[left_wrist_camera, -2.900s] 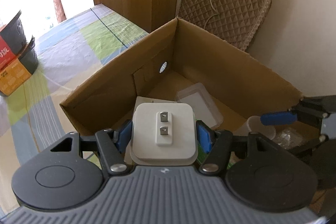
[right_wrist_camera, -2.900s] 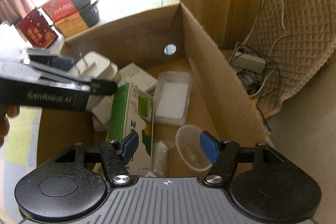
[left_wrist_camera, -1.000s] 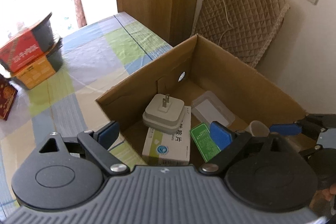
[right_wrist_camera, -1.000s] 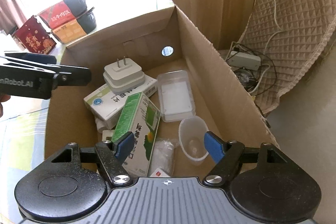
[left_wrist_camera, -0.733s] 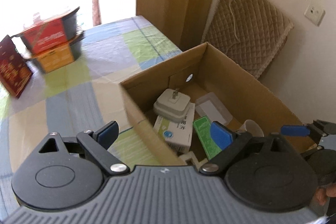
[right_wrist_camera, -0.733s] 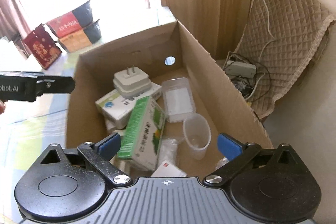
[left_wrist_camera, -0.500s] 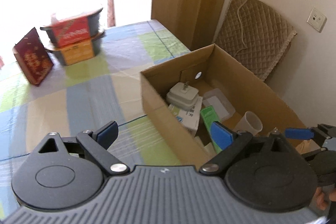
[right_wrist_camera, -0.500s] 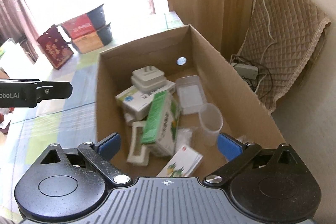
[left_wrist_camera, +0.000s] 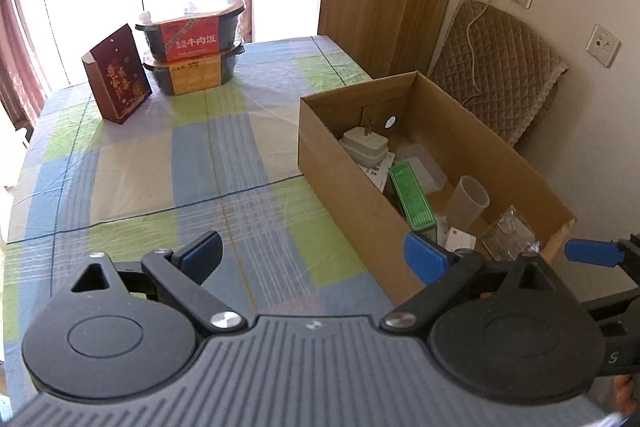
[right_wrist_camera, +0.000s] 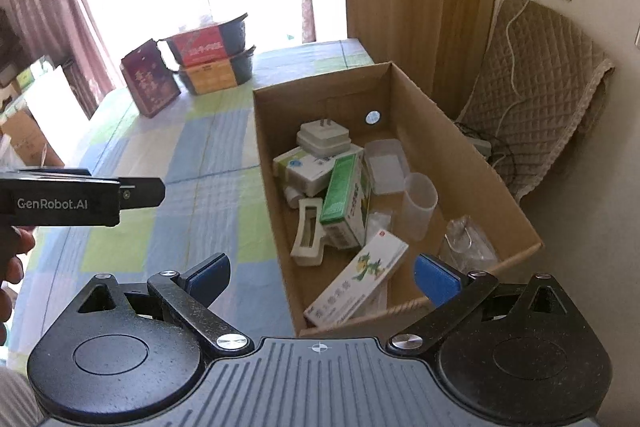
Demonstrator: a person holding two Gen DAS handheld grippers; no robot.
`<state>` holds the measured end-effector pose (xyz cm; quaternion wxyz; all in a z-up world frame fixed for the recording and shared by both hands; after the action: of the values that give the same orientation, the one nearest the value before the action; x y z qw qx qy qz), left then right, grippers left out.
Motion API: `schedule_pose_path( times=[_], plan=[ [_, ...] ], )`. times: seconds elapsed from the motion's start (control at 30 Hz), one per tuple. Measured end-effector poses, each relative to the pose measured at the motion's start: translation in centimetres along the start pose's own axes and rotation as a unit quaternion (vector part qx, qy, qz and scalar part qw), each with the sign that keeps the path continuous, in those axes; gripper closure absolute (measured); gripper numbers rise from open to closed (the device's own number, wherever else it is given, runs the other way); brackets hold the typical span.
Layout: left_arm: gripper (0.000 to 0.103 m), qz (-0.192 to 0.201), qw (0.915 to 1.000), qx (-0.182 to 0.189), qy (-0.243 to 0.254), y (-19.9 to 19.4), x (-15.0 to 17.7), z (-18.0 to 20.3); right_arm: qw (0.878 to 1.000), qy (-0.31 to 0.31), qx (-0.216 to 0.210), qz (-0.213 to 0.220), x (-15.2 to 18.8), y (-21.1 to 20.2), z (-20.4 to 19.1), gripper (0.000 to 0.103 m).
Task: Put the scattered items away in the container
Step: 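Open both tools and lift them out of the cardboard box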
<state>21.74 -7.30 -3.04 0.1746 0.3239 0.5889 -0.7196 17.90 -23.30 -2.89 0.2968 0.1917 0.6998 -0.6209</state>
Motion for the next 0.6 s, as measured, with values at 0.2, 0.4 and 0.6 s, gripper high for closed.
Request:
schedule_pose_path(
  times=[0.2, 0.4, 0.6],
  plan=[
    [0.007, 0.011, 0.9999, -0.005, 0.003, -2.7, 1.3, 0.5, 1.000, -0.006, 0.002, 0.003, 1.3, -1.8, -0.8, 0.000],
    [0.007, 0.017, 0.9997, -0.014, 0.006, -4.6, 2.6, 0.5, 1.000, -0.006, -0.003, -0.001, 2.4, -2.9, -1.2, 0.000],
    [0.007, 0.020, 0.9994, -0.027, 0.002, -6.2, 3.6, 0.5, 1.000, -0.011, -0.006, -0.004, 3.4, -3.7, -1.7, 0.000]
  ],
)
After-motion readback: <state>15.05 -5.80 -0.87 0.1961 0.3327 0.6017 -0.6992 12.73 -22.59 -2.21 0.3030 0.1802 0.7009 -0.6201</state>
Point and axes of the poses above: each gripper's, at about its wrist camera, not at the fingertips, and y roughly the way its jaws point, z to its right, x to its underside, the point moved 3 cm from there along y, roughly the way its jaws point, and after that the axes turned 2 degrees about x, right-handed, at the moved point
